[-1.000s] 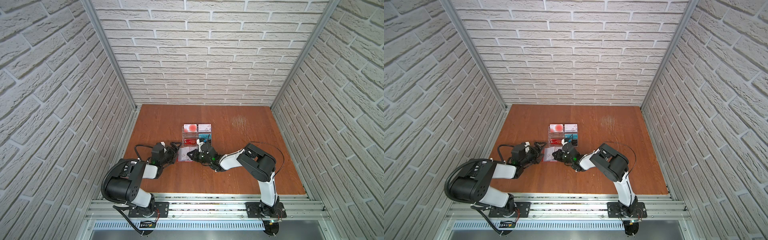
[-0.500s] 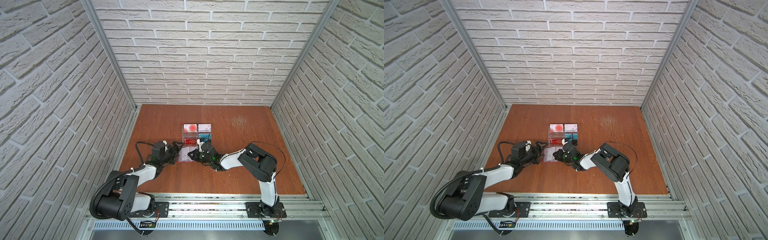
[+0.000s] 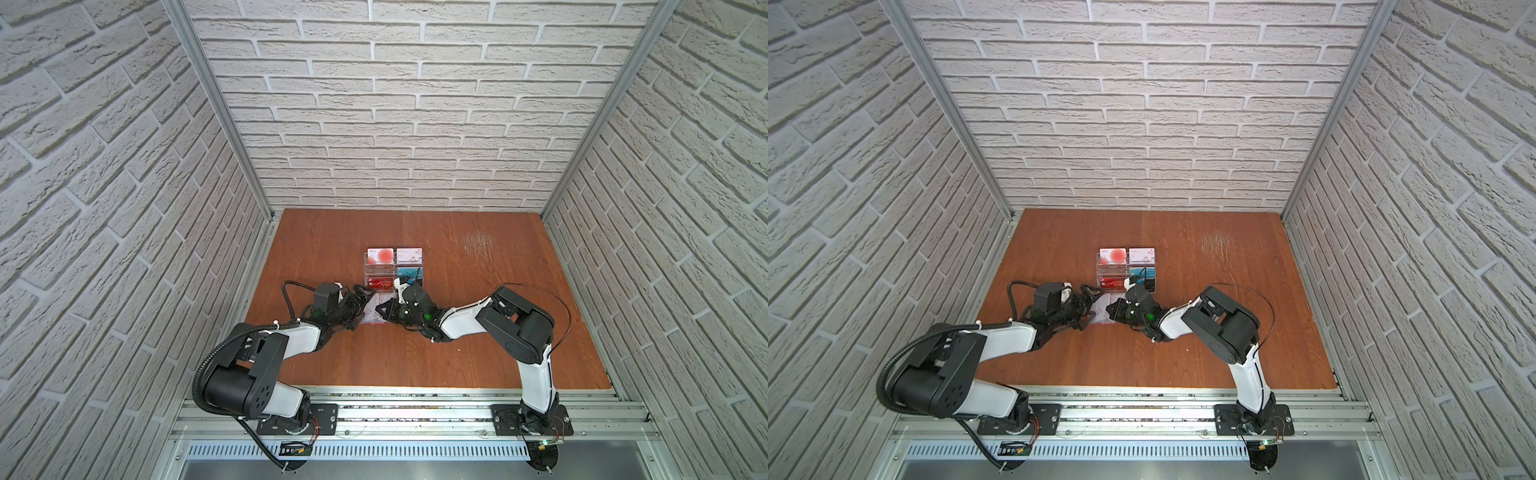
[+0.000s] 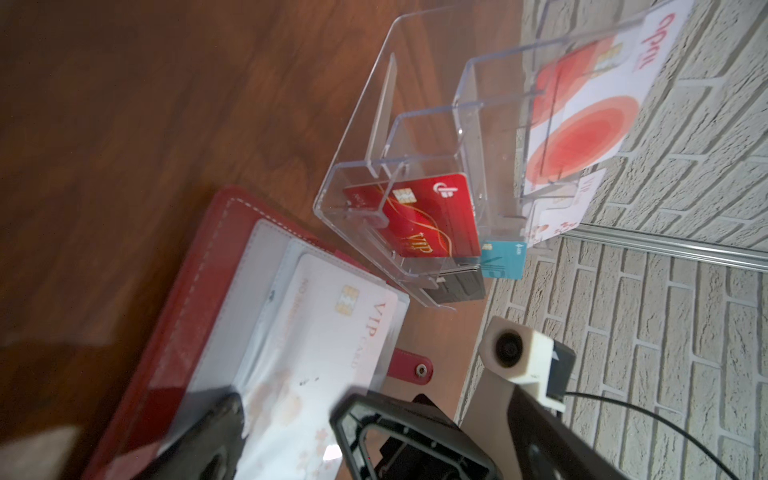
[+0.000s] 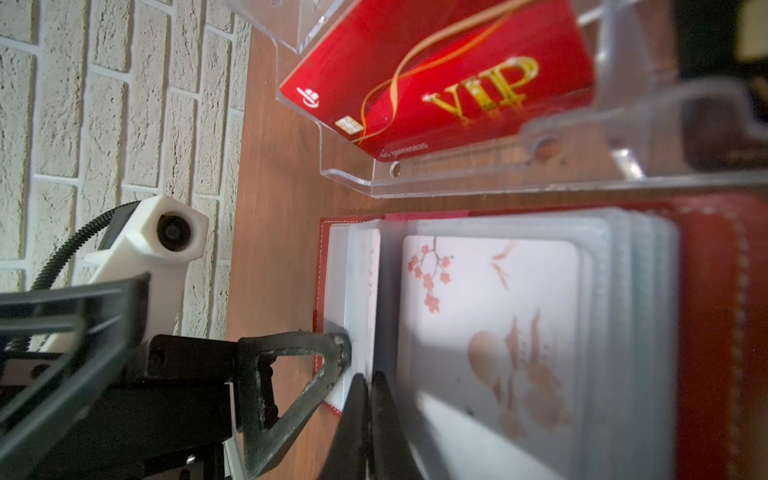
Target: Take the credit cards out of the card holder
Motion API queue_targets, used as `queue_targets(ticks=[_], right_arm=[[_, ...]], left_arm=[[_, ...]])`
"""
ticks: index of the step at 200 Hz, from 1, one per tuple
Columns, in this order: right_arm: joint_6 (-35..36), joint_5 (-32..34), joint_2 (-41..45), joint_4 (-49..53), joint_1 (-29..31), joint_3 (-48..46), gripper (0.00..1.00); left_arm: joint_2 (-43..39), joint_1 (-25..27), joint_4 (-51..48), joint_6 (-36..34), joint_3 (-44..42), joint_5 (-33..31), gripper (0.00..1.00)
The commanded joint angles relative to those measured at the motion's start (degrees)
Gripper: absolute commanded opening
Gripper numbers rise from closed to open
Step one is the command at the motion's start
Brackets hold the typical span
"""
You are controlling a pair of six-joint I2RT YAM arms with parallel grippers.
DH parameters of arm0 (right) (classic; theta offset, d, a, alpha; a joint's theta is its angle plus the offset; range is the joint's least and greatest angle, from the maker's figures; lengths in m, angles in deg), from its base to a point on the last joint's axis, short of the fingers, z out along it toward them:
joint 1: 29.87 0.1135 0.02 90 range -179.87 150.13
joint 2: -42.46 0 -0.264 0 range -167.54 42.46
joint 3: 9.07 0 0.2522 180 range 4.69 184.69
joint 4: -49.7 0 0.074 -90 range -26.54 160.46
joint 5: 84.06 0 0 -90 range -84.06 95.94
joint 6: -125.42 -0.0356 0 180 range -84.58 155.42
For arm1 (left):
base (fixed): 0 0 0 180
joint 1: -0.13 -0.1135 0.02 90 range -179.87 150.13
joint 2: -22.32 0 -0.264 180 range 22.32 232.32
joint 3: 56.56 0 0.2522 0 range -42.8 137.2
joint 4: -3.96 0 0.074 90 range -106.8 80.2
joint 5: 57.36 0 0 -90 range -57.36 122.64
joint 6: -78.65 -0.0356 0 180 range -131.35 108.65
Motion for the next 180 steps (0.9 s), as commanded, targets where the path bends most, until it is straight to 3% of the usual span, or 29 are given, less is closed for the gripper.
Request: queue_targets(ticks=[1, 180], right_arm=[[0.62, -0.15, 1.0, -0.09, -0.35, 0.27, 0.06], [1.22, -0.91, 4.64, 0.36, -1.68, -1.93, 0.1]], left_arm=[[1.7, 0.18, 2.35, 0.1, -1.68, -1.48, 0.98], [1.9, -0.34, 1.29, -1.31, -4.66, -2.61, 0.98]])
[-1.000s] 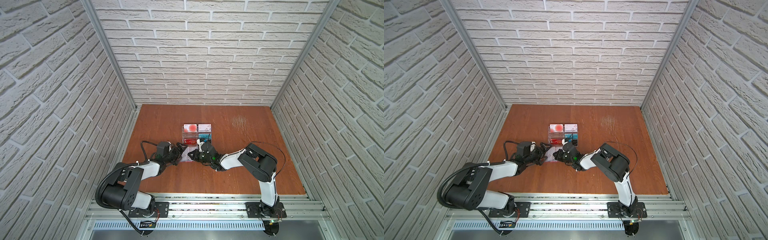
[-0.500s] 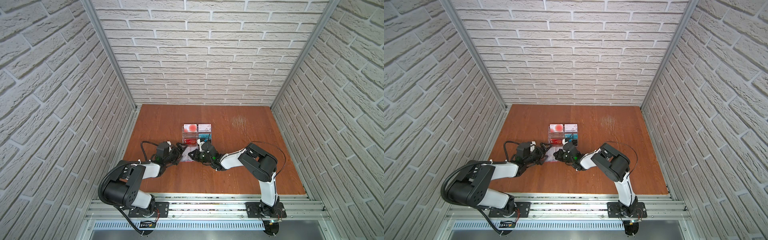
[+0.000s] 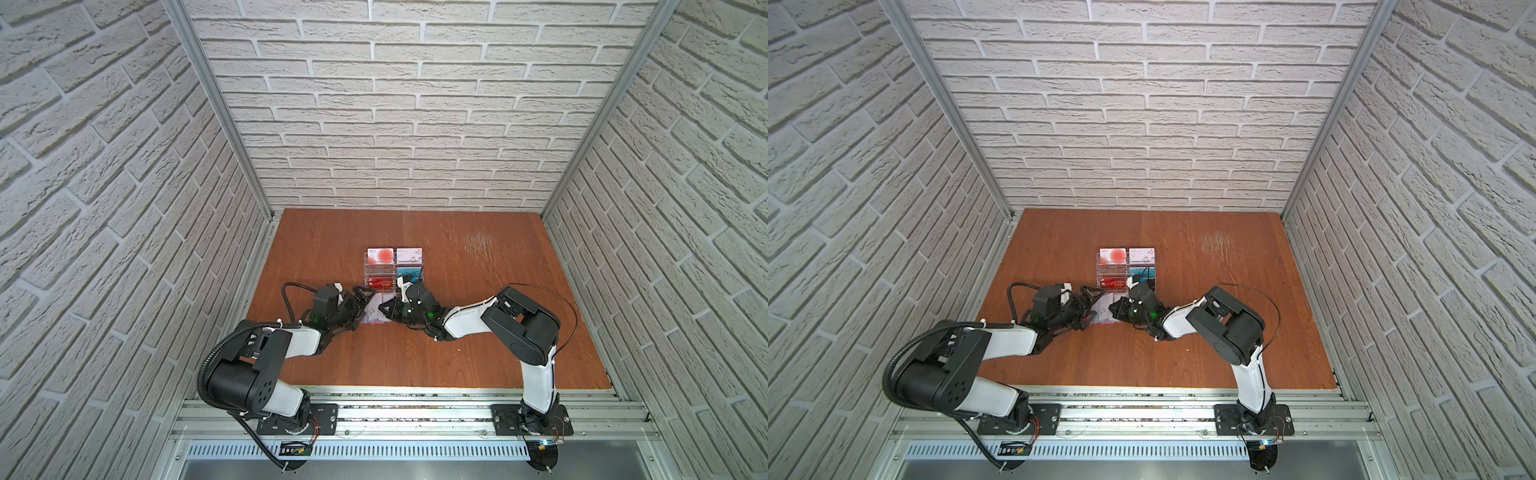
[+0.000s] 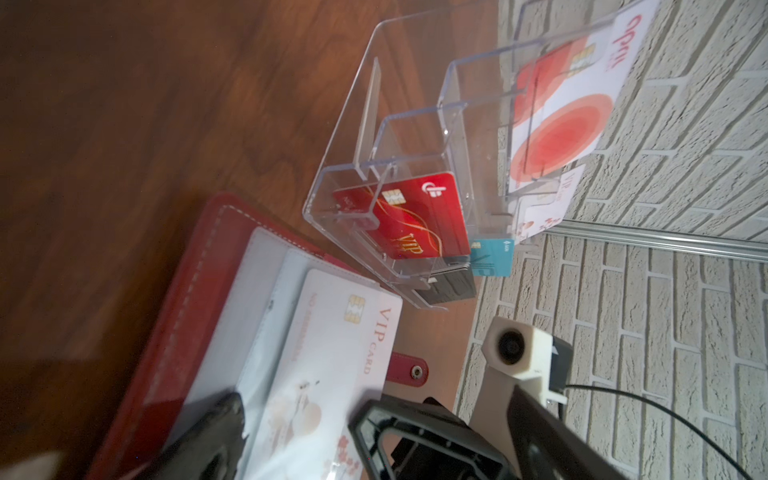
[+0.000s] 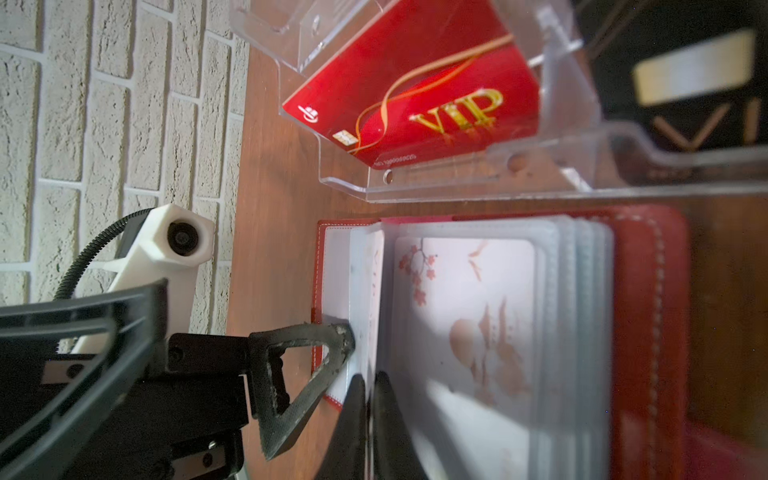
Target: Take the credit cards out of the card holder
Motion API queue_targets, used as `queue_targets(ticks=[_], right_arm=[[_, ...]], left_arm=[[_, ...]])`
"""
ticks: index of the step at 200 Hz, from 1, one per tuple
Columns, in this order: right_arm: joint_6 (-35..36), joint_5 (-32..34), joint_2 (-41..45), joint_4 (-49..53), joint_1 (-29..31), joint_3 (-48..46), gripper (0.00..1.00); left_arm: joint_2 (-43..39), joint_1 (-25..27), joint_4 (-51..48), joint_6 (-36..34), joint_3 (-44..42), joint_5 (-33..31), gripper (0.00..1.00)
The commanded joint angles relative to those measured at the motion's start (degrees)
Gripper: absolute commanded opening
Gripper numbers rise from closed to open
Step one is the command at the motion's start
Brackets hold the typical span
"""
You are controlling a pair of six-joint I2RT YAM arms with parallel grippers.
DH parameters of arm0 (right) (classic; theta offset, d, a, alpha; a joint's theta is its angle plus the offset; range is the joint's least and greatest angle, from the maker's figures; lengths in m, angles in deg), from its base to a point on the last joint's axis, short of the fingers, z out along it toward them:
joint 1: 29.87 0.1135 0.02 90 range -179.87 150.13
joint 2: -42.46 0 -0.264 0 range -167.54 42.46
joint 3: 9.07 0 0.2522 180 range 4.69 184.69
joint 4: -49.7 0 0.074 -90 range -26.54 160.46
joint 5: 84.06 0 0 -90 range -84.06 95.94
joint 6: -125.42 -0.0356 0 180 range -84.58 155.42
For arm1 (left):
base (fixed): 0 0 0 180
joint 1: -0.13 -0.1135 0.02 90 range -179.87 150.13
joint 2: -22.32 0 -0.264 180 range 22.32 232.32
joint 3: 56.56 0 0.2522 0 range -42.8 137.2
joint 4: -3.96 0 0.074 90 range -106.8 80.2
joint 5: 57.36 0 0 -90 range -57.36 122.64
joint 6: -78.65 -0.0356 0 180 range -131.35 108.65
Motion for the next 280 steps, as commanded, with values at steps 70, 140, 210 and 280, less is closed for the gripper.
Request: queue_targets(ticks=[70, 140, 210, 280], right_arm=[[0.9, -0.67, 2.35, -0.44, -0.61, -0.51, 0.08], [2.23, -1.02, 3.88, 1.74, -1.39, -1.29, 0.06], [4.57, -2.67, 7.3, 5.23, -3.01, -2.27, 0.06], [25.97, -3.76, 17.48, 41.47, -6.97, 8.42, 0.06]], left_arm=[[0.56, -0.62, -5.87, -1.29, -1.78, -1.63, 0.98], [0.56, -1.58, -6.27, -1.46, -1.95, -1.01, 0.98], [-0.3, -1.96, -6.84, -1.68, -2.22, -0.65, 0.98], [-5.0, -3.62, -12.76, -4.34, 1.19, 2.37, 0.98]])
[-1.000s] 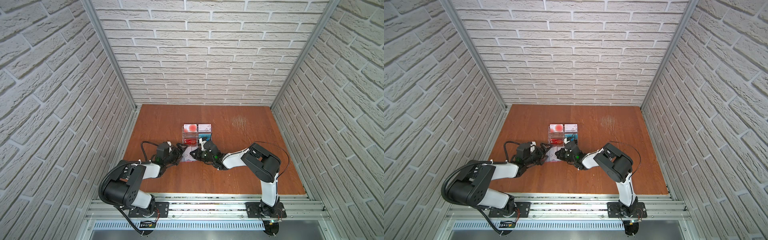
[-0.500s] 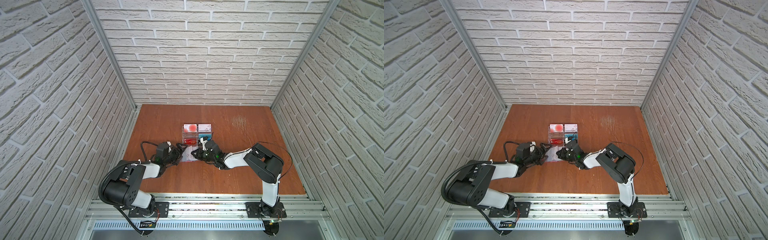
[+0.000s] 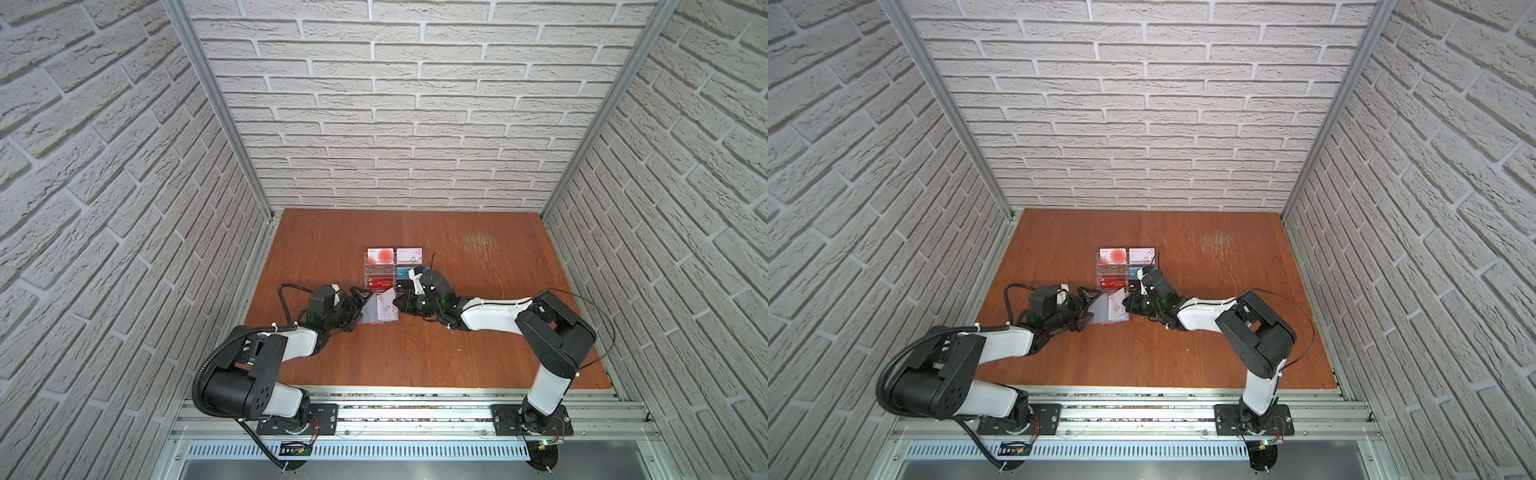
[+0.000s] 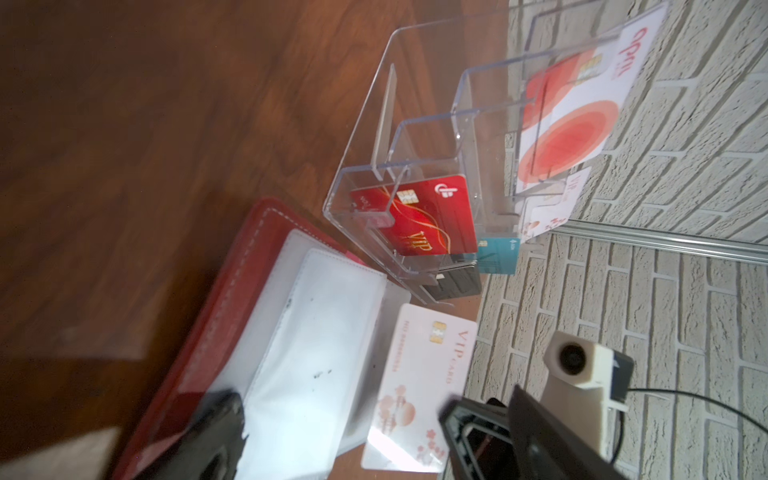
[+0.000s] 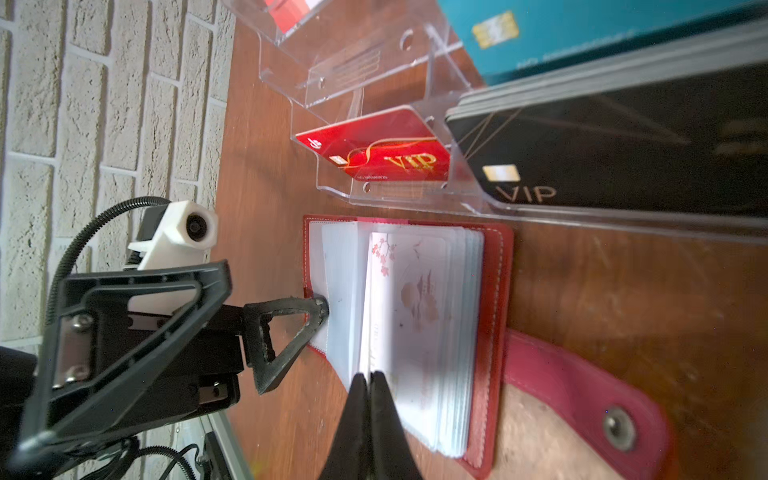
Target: Take the credit cards out of the card holder
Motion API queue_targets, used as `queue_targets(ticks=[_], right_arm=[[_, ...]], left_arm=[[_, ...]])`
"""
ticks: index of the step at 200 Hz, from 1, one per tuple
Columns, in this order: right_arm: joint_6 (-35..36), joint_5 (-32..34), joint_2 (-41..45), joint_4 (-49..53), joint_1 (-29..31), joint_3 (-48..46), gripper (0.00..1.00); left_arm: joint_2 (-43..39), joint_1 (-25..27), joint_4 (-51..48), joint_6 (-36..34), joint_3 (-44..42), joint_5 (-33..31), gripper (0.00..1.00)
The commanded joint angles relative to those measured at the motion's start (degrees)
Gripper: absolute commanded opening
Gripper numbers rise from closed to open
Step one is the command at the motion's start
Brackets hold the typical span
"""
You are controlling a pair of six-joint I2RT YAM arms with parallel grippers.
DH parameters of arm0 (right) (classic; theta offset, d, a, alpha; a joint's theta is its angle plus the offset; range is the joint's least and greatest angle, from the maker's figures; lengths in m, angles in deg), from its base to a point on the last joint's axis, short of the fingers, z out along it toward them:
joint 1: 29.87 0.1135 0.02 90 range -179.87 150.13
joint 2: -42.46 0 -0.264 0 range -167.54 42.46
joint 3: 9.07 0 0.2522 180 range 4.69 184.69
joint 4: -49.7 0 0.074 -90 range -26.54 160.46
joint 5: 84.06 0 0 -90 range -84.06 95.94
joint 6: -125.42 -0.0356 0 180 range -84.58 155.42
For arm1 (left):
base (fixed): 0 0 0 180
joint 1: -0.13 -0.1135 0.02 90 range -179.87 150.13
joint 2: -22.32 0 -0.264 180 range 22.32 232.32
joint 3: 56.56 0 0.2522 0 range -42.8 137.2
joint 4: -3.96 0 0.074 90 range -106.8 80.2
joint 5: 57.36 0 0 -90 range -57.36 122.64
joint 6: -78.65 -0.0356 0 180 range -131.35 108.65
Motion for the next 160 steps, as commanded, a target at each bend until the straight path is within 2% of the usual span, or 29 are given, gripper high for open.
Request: queue_targets(ticks=[1, 32, 57, 83, 101, 128, 160], right_arm=[[13.4, -0.12, 4.47, 18.69, -1.24, 6.87, 0.06], [30.27, 0.87, 4.38, 42.49, -3.02, 21.29, 0.06], [42.67, 8.07, 1.91, 59.28, -3.13, 35.38, 0.06], [51.61, 12.3, 0.2, 65.24, -3.52, 45.1, 0.05], [61.44, 12.47, -1.52, 67.74, -3.66, 50.44, 0.05], [75.33, 13.55, -3.72, 69.66, -4.29, 54.31, 0.06], [87.45, 11.98, -5.33, 70.6, -7.0, 57.81, 0.05]], left_arm=[[-2.12, -0.87, -7.52, -2.71, 1.29, 0.08, 0.98], [-7.09, -0.96, -14.79, -6.02, 5.46, 0.95, 0.98], [-11.25, -0.77, -20.14, -8.02, 7.9, 0.42, 0.98], [-14.34, 0.3, -24.06, -9.97, 9.15, -0.37, 0.98], [-15.54, 1.45, -25.36, -10.58, 9.3, -1.15, 0.98], [-17.16, 3.77, -26.21, -11.2, 9.97, -3.62, 0.98], [-18.0, 8.15, -27.6, -13.44, 13.32, -8.05, 0.98]])
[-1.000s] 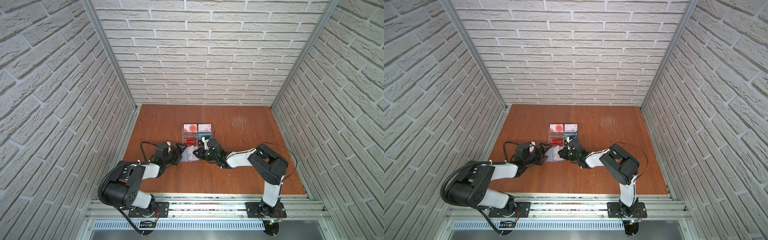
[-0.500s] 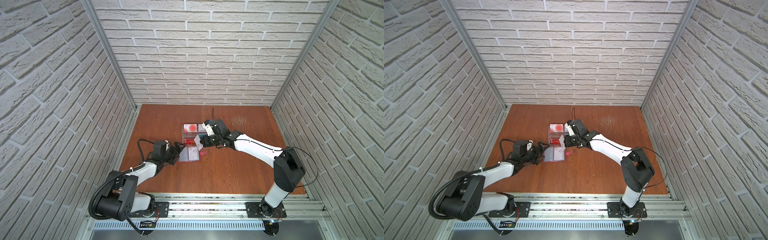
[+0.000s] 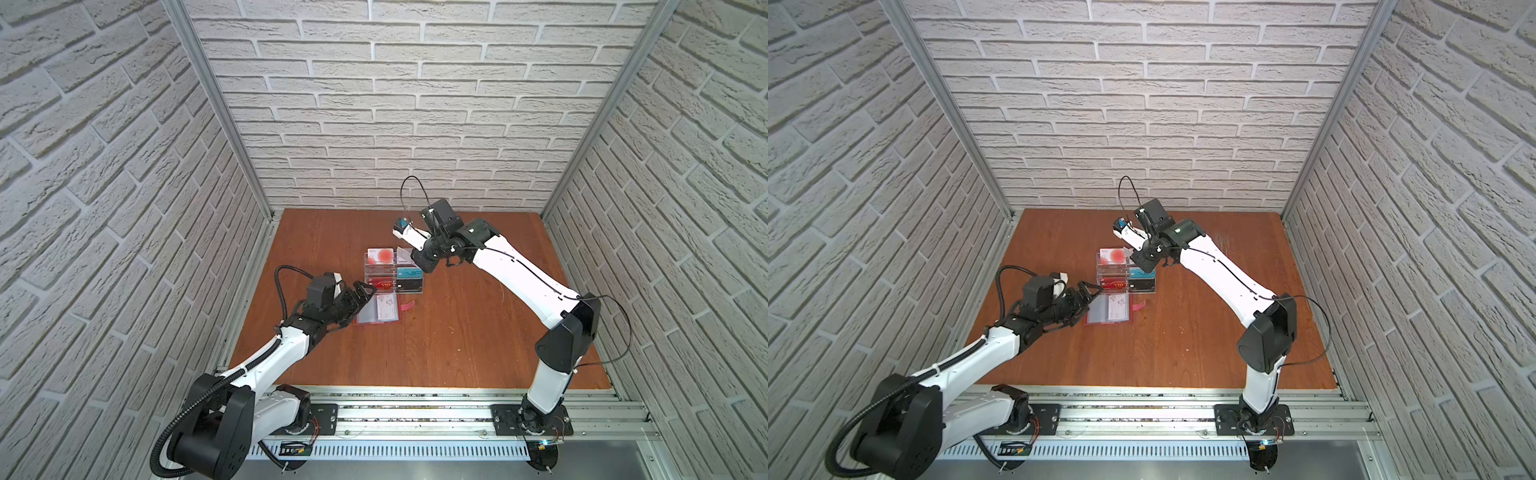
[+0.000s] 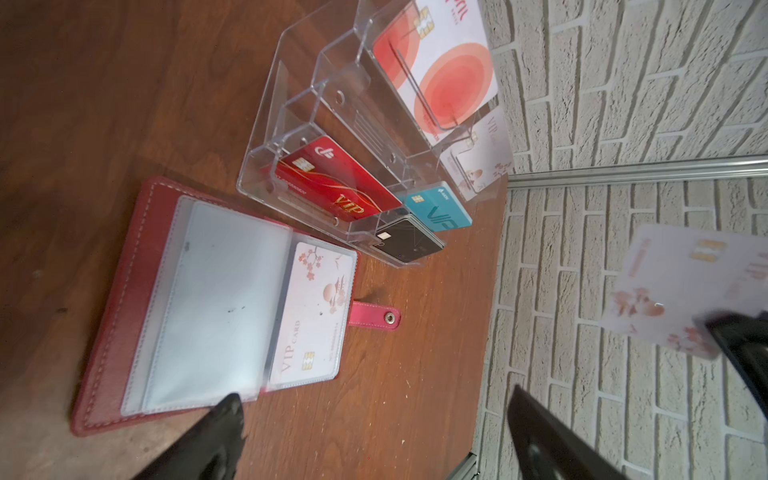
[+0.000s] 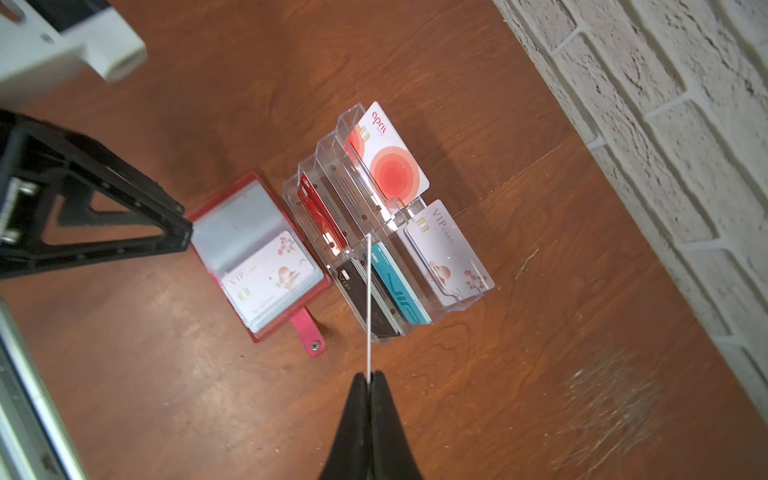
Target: Take the credit cards out of the card holder
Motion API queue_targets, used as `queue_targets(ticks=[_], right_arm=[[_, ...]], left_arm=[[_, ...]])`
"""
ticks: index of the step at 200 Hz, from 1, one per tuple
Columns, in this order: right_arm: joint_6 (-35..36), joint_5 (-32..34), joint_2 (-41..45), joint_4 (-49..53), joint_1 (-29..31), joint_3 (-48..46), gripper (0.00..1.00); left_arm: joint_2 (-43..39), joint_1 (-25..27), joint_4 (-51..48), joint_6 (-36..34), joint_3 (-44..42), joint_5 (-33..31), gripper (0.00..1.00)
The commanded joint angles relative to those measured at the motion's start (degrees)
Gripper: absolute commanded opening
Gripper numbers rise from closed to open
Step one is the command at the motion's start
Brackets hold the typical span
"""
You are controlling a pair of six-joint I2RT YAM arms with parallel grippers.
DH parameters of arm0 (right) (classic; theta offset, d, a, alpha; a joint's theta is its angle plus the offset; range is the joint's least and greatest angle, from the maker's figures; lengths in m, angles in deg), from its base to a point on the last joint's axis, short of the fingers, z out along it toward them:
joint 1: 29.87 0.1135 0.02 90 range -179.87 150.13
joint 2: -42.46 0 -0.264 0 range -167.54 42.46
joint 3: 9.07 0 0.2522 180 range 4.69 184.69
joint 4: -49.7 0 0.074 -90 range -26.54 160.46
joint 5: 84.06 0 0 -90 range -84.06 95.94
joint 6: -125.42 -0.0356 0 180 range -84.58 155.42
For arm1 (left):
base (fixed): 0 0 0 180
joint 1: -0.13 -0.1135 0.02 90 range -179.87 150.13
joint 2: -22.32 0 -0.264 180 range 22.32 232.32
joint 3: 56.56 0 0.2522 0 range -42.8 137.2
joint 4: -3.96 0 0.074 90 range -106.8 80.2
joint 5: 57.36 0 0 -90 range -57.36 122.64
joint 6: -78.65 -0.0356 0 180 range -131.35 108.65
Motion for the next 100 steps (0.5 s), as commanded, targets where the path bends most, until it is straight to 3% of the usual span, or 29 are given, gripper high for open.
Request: queue_targets(ticks=[1, 69, 100], right_arm=[[14.65, -0.3, -0.94, 3.15, -2.36, 3.24, 0.06], [28.81, -10.46, -7.6, 12.89, -8.63, 17.23, 0.05], [33.39, -14.3, -10.82, 13.56, -10.22, 18.3, 0.06]], left_arm=[[-1.33, 2.81, -0.7, -3.23, 3.89, -4.6, 0.98], [6.51, 8.05, 4.42, -4.89, 9.29, -9.6, 0.98], [9.44, 8.58, 6.45, -4.97, 10.78, -11.21, 0.98]])
